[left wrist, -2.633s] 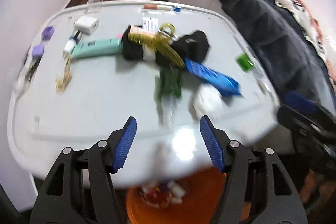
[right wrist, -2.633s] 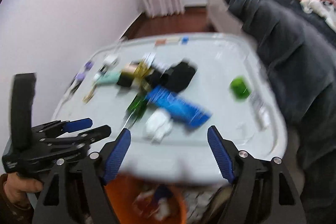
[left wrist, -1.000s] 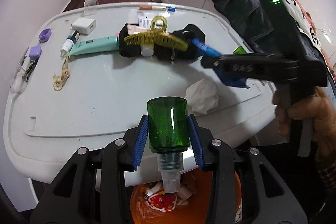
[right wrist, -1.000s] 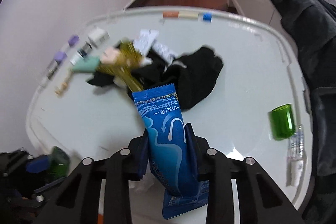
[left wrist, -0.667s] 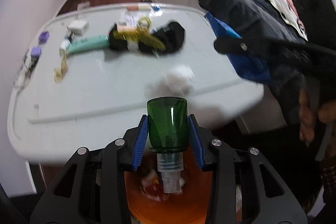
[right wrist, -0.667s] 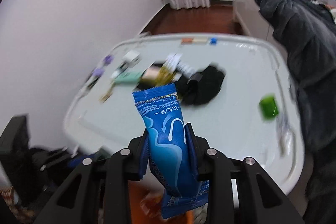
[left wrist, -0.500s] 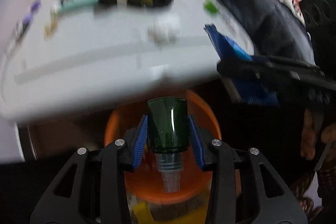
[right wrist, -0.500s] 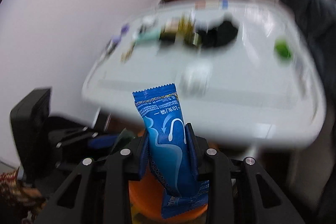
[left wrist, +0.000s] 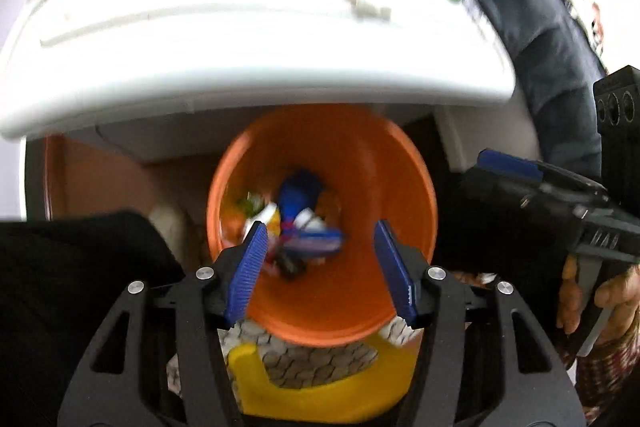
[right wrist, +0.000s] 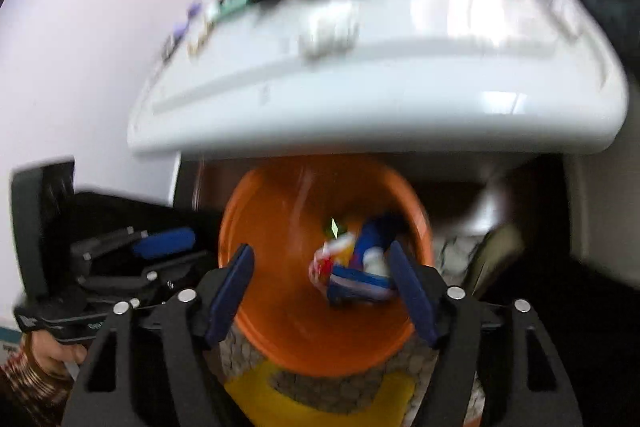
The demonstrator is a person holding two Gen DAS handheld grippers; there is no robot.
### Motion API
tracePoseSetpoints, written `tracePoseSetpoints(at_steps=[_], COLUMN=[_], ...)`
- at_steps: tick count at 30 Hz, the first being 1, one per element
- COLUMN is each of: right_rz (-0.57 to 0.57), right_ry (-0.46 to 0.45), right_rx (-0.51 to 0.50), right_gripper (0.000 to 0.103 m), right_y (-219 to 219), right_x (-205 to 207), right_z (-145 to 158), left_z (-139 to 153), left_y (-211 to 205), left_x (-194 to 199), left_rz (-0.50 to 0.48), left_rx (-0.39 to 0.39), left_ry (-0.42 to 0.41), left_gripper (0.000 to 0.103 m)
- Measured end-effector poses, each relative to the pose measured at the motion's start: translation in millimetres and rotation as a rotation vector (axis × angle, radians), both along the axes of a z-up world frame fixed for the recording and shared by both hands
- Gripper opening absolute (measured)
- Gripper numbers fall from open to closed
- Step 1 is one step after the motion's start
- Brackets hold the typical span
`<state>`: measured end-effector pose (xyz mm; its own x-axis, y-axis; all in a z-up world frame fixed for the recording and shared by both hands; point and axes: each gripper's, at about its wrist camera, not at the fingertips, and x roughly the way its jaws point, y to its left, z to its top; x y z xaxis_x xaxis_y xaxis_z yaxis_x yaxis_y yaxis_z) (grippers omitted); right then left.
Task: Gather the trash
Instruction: 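Drop the spray bottle and blue wrapper from both tools into the orange bucket, then grasp the yellow-green claw clip with the right tool while the left tool grasps the black sock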
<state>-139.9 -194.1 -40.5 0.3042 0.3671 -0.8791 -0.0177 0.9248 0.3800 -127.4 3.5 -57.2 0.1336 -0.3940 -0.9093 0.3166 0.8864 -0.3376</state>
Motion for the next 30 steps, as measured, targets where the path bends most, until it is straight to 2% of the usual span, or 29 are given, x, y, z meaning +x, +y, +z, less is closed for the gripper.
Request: tracePoseSetpoints(at_steps=[5,8,11,13,17,21,23,25,26,27,30], right_rz=[-0.006,0.032,0.095,0.134,0.243,0.319,0.349,0.378,0.390,0.387,0.325], right_ry=[-0.169,-0.292,-0.376,-0.407,-0.398,-0.354,-0.352,-0.358,-0.362,-0.364,-0.350], right_rx=[-0.057,-0.110,-0.216,-0.295,-0.423,-0.455,-0.503,-0.550,-0.565,-0.566,-0.493], right_gripper=[0.077,0.077,0.077,0.075,0.071,0.071,0.071,0.060,0.058,0.051,0.051], right_y=[-8.0,-0.6,17.6,32.3,61.8,81.5,89.7,95.4,96.4,95.0,82.2], right_x=[35.6,70.0,110.5,136.9,192.8,226.0,235.3,244.2,248.0,248.2,248.8], right_z=[51.9,77.0,82.2,75.0,40.5,11.2,2.5,-5.7,-7.7,-6.6,2.5], left_z=[34.8,49.1,56.9,58.7,51.5,35.7,28.6,24.5,23.8,23.8,23.9], left_y=[-1.7,1.1,9.4,14.4,25.7,29.0,30.6,30.8,30.7,30.6,29.0], left_x=[25.5,50.0,73.3,85.7,93.7,96.2,98.3,100.2,99.4,99.3,99.1], left_rz=[0.012,0.069,0.148,0.183,0.208,0.189,0.189,0.186,0.185,0.184,0.180], left_rx=[0.010,-0.004,-0.024,-0.013,-0.021,-0.011,-0.025,-0.039,-0.041,-0.042,-0.047], left_ry=[-0.178,-0.226,-0.267,-0.306,-0.316,-0.286,-0.257,-0.234,-0.233,-0.234,-0.236], left_gripper=[0.055,0.057,0.058,0.058,0.058,0.059,0.058,0.058,0.058,0.059,0.058])
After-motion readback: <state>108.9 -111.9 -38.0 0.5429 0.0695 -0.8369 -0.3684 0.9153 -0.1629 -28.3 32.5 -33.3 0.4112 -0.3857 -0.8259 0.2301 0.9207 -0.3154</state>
